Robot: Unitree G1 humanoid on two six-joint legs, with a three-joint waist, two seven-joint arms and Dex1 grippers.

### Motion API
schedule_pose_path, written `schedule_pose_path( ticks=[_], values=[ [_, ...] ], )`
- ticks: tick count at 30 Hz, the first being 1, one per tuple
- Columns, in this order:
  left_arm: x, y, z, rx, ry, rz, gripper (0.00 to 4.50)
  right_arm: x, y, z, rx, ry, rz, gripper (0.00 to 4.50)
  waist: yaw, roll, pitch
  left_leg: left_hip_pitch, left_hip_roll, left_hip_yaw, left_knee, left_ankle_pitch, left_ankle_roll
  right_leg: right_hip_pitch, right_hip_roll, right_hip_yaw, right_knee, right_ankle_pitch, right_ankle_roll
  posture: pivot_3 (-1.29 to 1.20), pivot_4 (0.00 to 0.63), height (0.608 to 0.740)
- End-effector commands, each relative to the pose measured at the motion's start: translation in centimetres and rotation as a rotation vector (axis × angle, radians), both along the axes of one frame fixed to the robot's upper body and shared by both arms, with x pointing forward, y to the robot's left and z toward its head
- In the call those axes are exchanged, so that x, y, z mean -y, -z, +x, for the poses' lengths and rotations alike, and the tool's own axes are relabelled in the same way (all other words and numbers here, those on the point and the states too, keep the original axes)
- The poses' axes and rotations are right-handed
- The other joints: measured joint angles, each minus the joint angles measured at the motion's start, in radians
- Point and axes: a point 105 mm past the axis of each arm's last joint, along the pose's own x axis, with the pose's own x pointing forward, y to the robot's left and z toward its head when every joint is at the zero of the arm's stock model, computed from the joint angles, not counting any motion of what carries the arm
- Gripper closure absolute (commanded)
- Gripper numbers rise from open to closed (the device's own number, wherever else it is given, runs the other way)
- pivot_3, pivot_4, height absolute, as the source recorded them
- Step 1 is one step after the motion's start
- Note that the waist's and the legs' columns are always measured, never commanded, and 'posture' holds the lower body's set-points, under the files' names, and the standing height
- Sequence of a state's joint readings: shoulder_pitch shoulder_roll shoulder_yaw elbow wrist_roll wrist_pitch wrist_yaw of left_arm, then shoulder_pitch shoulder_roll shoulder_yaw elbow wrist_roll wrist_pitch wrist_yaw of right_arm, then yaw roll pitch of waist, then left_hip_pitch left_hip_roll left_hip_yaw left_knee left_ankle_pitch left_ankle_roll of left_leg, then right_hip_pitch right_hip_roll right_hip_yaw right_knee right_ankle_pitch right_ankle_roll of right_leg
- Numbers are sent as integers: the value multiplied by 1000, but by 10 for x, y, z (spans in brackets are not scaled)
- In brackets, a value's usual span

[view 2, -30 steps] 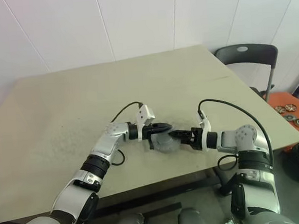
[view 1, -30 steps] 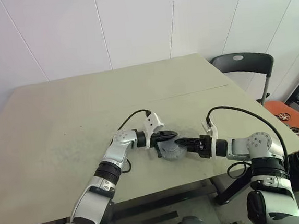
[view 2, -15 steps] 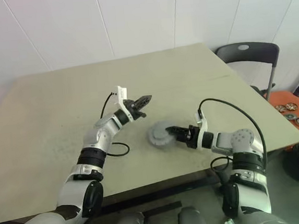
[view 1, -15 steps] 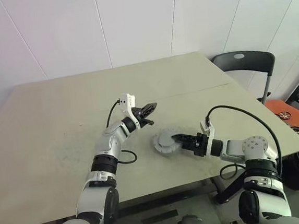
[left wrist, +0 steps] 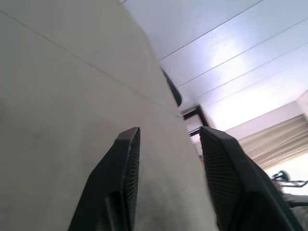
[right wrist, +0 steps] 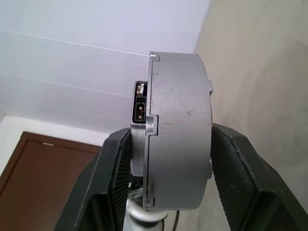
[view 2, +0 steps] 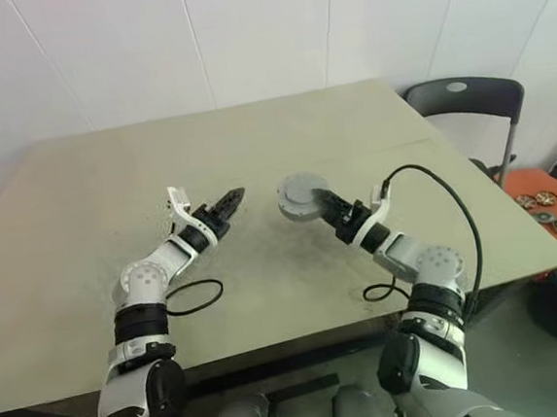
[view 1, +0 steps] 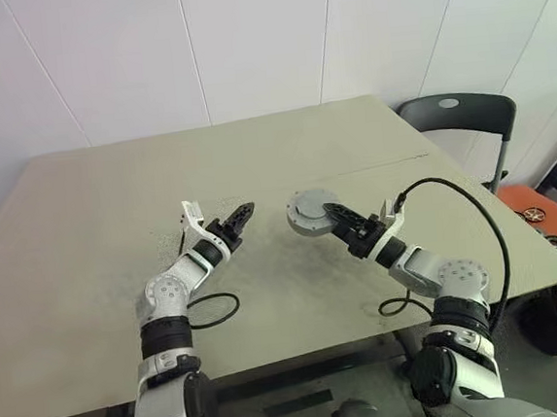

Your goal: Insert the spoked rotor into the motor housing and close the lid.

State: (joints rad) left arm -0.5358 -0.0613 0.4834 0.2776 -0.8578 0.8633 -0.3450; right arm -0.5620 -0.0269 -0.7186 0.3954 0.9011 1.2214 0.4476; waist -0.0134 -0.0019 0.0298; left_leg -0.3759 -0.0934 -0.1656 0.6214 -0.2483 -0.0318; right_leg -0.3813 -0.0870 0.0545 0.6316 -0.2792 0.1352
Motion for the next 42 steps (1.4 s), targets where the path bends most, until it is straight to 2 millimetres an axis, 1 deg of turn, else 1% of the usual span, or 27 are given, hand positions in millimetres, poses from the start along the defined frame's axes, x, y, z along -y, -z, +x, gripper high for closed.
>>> schedule_pose_path(
  ticks=[1,3,4,7,9,14,16,18,19,23,27,29,30,33,35,38,39,42],
  values=[
    [8,-17,-3,11,25,-62,978,-4,-26,8,99,10,43,2363,-1,0,0,0,0,0,0,0,0,0,0,0,0,0,0,0,0,740],
    [17,-16,-6,-17,60,-93,390,-4,-26,8,102,11,40,2363,-1,0,0,0,0,0,0,0,0,0,0,0,0,0,0,0,0,740],
    [20,-18,-8,-16,84,-112,34,-4,-26,9,102,14,39,2363,-2,1,0,0,0,0,0,0,0,0,0,0,0,0,0,0,0,740],
    [27,-26,-14,1,135,-149,34,-3,-24,10,101,18,35,2363,-5,1,0,0,0,1,0,0,0,0,1,0,0,0,0,0,0,740],
    [31,-28,-17,-2,173,-168,34,-4,-23,10,100,18,34,2363,-6,1,1,0,0,1,0,0,0,0,1,1,0,0,0,0,0,740],
    [40,-20,-15,-36,203,-151,34,-6,-23,9,105,9,32,2363,-4,2,1,0,0,1,0,0,-1,0,1,1,0,0,0,0,0,740],
    [45,-12,-13,-65,218,-138,34,-6,-25,9,114,8,31,2363,-4,2,1,0,0,1,0,0,-1,0,1,1,0,0,0,0,0,740],
    [48,-2,-11,-101,212,-109,34,-8,-31,7,145,-2,45,2363,-2,2,1,0,0,1,0,1,-1,0,1,1,0,0,0,0,0,740],
    [48,0,-10,-102,209,-107,34,-8,-35,6,162,-8,55,2363,-3,2,1,0,0,1,0,1,-1,0,1,1,0,0,0,0,0,740],
    [46,1,-6,-101,192,-124,34,-9,-45,1,203,-34,82,2363,-3,2,2,0,0,1,-1,1,-1,-1,1,1,0,0,0,0,0,740],
    [46,1,1,-93,159,-167,34,-10,-44,0,200,-44,78,2363,-3,2,2,0,0,1,-1,1,-1,-1,1,1,0,0,0,0,0,740],
    [47,-5,6,-75,139,-225,34,-12,-42,-1,197,-54,73,2363,-3,2,2,0,0,2,-1,1,-1,-1,1,1,0,0,0,0,0,740],
    [51,-6,7,-69,152,-226,34,-13,-42,-2,194,-62,69,2363,-3,2,2,0,0,2,-1,1,-1,-1,1,1,0,0,0,0,0,740],
    [66,-2,3,-83,212,-188,609,-17,-40,-3,189,-77,61,2363,-3,2,2,0,0,2,-1,1,-1,-1,1,1,0,0,0,0,0,740],
    [69,3,1,-101,231,-178,1199,-17,-39,-3,187,-78,59,2363,-3,2,2,0,0,2,-1,1,-1,-1,1,1,0,0,0,0,0,740],
    [71,3,-1,-92,249,-162,2154,-16,-37,-3,180,-73,52,2363,-4,3,2,0,0,2,-1,1,-1,-1,1,1,0,0,0,0,0,740],
    [71,4,-1,-92,253,-157,2338,-16,-37,-3,178,-73,51,2363,-4,3,2,0,0,2,-1,1,-1,-1,1,1,0,0,0,0,0,740],
    [74,8,-3,-95,269,-123,2364,-16,-35,-3,173,-72,48,2363,-4,3,2,0,0,2,-1,1,-1,-1,1,1,0,0,0,0,0,740]
  ],
)
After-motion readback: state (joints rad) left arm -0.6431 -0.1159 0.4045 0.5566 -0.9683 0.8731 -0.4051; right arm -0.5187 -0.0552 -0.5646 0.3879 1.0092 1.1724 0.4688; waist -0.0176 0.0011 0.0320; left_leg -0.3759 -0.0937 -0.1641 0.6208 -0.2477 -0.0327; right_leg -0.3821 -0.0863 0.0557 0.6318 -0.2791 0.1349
